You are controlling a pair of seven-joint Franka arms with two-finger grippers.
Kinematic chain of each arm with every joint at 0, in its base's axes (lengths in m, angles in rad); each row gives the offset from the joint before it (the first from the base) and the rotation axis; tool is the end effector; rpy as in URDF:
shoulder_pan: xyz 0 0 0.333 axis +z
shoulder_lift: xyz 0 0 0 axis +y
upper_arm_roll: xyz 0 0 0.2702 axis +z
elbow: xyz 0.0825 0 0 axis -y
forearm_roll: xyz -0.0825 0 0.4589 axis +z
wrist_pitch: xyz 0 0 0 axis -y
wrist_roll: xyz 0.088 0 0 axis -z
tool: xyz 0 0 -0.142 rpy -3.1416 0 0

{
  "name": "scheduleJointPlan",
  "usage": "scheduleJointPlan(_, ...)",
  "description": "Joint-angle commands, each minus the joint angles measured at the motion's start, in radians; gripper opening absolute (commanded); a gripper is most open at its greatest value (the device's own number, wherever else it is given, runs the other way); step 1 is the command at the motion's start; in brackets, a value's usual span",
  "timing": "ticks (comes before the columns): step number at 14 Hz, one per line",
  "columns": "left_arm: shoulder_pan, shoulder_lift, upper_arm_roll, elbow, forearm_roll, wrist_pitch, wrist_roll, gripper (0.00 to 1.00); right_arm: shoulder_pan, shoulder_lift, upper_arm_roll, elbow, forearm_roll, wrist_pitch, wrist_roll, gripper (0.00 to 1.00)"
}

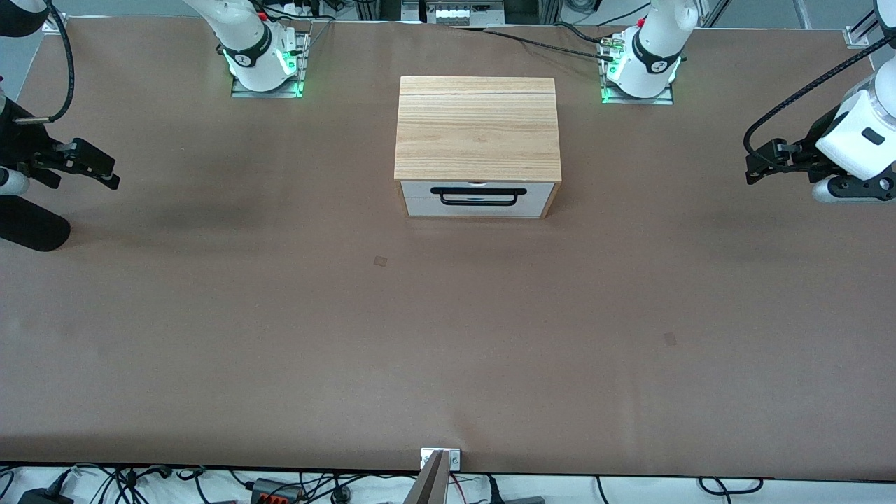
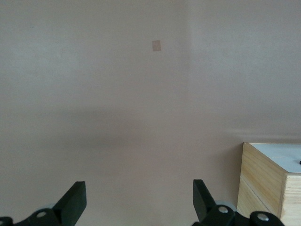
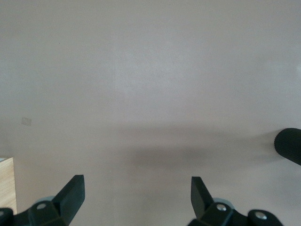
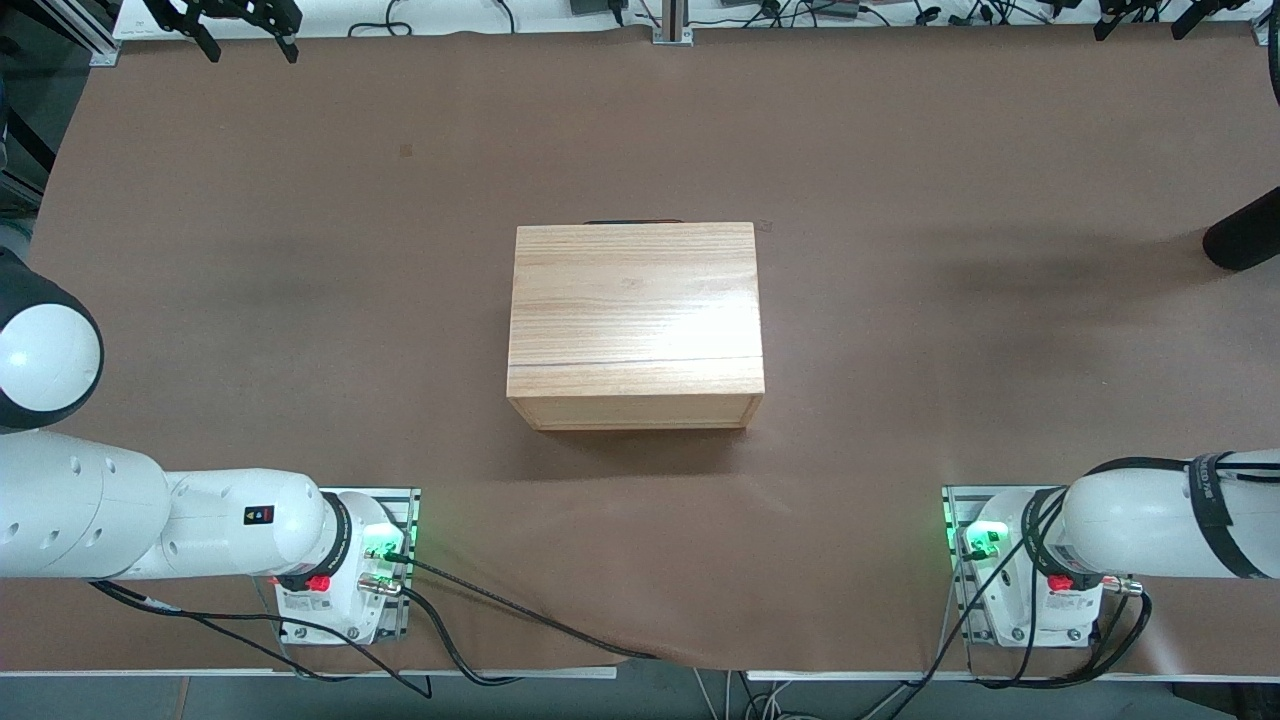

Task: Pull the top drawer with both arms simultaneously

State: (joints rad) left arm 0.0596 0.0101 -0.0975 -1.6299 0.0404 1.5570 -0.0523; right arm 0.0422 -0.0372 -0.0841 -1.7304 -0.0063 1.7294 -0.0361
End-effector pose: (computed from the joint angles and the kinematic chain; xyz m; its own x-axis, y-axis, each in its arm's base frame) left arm 0.6244 -0.0177 0.5043 0.9966 0.0150 -0.0807 0.0115 -0.9990 -0.0436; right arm 0.6304 -0.0277 0.4931 0.9993 -0.0048 0.0359 -0.0050 -1.0000 0.0044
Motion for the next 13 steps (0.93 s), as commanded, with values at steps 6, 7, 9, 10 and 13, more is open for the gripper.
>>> scheduleJointPlan(6, 0.006, 0.016, -0.008, 0.033, -0.011, -0.031, 0.012, 1.0, -0.001, -0.017, 0.003, -0.003, -0.011, -0.053, 0.004, 1.0)
scheduleJointPlan(7, 0.003, 0.019, -0.011, 0.033, -0.011, -0.06, 0.012, 1.0, -0.001, -0.013, 0.003, -0.003, -0.011, -0.053, 0.004, 1.0)
scheduleJointPlan(9, -0.006, 0.019, -0.014, 0.035, -0.011, -0.115, 0.014, 1.0, 0.001, -0.006, 0.003, -0.003, -0.014, -0.05, -0.005, 1.0)
scheduleJointPlan(10, -0.007, 0.019, -0.019, 0.035, -0.013, -0.135, 0.012, 1.0, 0.002, 0.012, 0.006, -0.003, -0.014, -0.045, -0.008, 1.0)
scheduleJointPlan(13, 0.005, 0.019, -0.014, 0.033, -0.167, -0.286, 0.02, 1.0, 0.005, 0.057, 0.007, -0.001, -0.011, -0.038, -0.008, 1.0)
